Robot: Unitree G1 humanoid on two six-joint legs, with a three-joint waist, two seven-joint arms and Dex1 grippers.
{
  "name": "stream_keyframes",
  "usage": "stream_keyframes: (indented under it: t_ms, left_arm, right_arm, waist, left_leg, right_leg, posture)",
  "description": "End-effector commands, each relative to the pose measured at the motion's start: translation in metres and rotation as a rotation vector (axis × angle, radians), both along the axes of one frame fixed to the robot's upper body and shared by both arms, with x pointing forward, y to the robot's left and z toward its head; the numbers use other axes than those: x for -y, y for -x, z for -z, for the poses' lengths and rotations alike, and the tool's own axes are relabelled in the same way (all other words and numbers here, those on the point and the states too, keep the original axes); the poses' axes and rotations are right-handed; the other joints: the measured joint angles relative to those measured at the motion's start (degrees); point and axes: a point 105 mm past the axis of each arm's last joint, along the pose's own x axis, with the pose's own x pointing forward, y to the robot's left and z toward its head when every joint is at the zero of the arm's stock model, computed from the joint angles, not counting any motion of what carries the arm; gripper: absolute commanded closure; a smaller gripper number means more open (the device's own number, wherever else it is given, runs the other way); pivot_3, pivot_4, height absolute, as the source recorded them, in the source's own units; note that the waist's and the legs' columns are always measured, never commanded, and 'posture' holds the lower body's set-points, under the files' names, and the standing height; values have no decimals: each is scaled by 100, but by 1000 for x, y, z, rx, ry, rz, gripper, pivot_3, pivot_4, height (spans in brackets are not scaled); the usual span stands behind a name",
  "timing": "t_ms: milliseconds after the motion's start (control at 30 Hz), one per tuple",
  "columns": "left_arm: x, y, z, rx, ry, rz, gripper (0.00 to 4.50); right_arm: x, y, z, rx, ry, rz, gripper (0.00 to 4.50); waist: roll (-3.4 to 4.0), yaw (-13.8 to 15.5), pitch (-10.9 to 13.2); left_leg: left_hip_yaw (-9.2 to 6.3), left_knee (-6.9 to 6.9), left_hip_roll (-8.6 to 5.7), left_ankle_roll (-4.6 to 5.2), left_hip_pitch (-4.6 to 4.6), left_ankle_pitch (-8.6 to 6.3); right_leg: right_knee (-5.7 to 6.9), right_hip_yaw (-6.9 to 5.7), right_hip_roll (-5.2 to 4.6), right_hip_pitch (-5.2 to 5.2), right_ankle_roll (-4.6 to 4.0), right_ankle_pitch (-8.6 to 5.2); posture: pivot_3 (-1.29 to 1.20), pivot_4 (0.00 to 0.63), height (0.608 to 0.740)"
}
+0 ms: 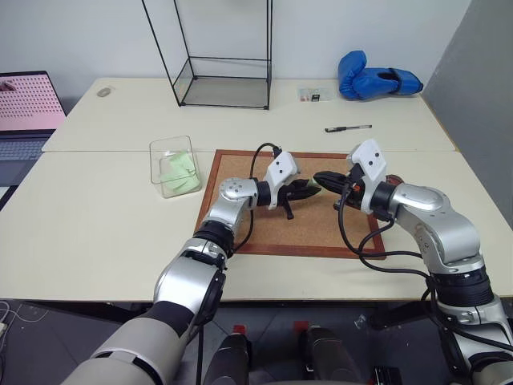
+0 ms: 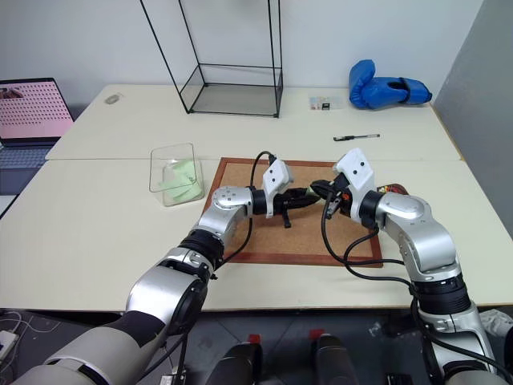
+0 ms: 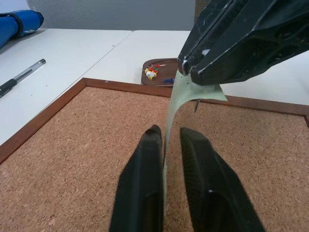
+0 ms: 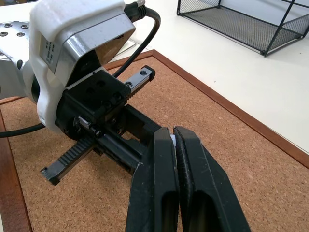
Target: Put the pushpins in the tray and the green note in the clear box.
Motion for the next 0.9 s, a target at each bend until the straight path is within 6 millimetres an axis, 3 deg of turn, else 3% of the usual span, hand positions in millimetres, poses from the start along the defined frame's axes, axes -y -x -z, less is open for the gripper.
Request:
stream_keyframes:
  t_ms: [33, 300, 533, 900]
  left_arm:
    - [6, 0, -19, 37, 45, 27, 4478]
    - [3, 1, -18, 23, 49, 31, 4478]
    - [1, 0, -16, 27, 35, 26, 4478]
    - [-2, 0, -12, 30, 23, 12, 4478]
  right_arm:
    - [-4, 3, -23, 82, -27, -22, 4500]
    - [-4, 2, -24, 83, -36, -15, 4500]
    - [7, 3, -43, 63, -157, 27, 4500]
    - [19, 6, -49, 19, -225, 72, 4500]
  waist:
    - [0, 0, 0]
    - [0, 0, 0]
    - [0, 2, 0]
    - [0, 0, 0]
  left_leg:
    - [0, 0, 0, 0, 0, 0]
    - [0, 0, 0, 0, 0, 0]
    - [0, 1, 0, 0, 0, 0]
    - [0, 2, 1, 0, 1, 0]
  right_leg:
    - [0, 1, 0, 0, 0, 0]
    - [1, 0, 0, 0, 0, 0]
    - [2, 1, 0, 0, 0, 0]
    - [5, 1, 0, 0, 0, 0]
  posture:
    - [0, 150, 740]
    - [0, 150, 740]
    - [0, 150, 740]
    - [0, 150, 740]
